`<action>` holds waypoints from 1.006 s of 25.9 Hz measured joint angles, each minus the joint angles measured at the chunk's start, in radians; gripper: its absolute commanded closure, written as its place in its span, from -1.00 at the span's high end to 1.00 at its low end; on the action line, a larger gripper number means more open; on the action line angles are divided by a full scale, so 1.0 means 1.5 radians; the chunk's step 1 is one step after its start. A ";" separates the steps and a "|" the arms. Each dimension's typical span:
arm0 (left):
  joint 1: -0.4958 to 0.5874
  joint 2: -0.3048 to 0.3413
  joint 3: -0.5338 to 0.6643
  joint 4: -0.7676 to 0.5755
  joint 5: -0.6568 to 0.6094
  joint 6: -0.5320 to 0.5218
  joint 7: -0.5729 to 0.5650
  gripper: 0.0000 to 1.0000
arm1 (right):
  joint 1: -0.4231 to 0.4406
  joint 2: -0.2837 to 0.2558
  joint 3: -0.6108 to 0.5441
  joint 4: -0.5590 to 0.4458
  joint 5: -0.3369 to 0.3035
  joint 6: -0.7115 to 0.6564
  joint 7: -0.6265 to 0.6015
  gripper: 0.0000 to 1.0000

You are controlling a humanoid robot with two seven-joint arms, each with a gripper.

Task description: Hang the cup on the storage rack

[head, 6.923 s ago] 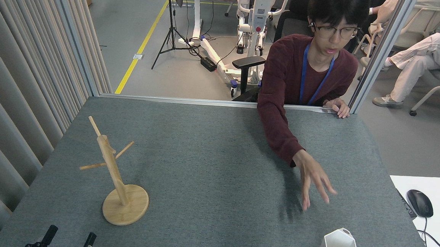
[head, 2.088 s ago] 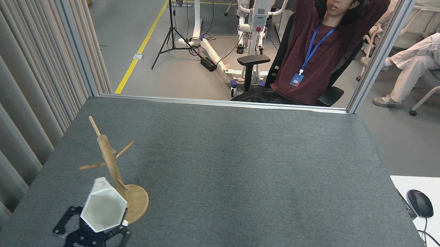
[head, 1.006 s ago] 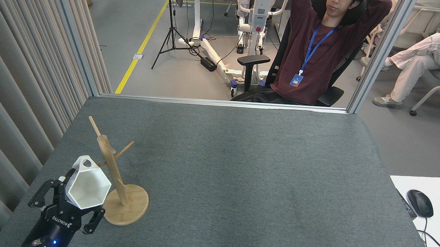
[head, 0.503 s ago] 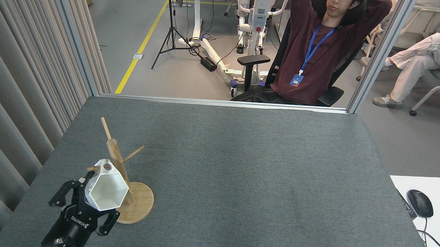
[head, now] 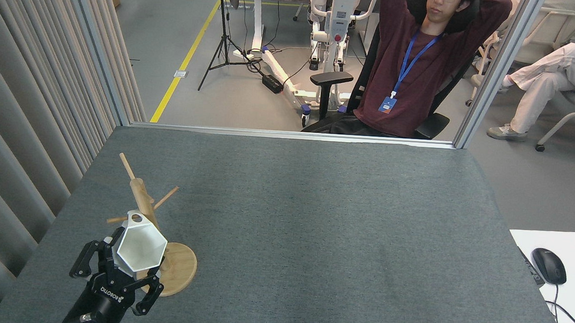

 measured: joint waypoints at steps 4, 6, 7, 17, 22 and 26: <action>0.030 -0.008 0.003 -0.001 0.018 0.003 0.000 1.00 | 0.000 0.000 0.000 0.000 0.000 -0.001 -0.002 0.98; 0.047 -0.012 0.005 -0.001 0.031 0.007 0.001 1.00 | 0.001 0.000 -0.001 0.000 0.000 -0.001 -0.003 0.98; 0.054 -0.012 0.008 -0.001 0.038 0.007 0.001 1.00 | 0.001 0.000 -0.001 0.000 0.000 -0.001 -0.003 0.98; 0.123 0.004 0.071 -0.012 0.306 -0.041 -0.007 1.00 | 0.008 0.000 -0.006 -0.001 0.000 -0.002 -0.005 0.98; 0.183 0.034 0.071 -0.042 0.540 -0.149 -0.039 1.00 | 0.027 0.000 -0.032 -0.001 0.000 -0.002 -0.008 0.98; 0.205 0.047 0.069 -0.050 0.612 -0.205 -0.059 1.00 | 0.038 -0.003 -0.039 -0.001 0.001 -0.002 -0.005 0.98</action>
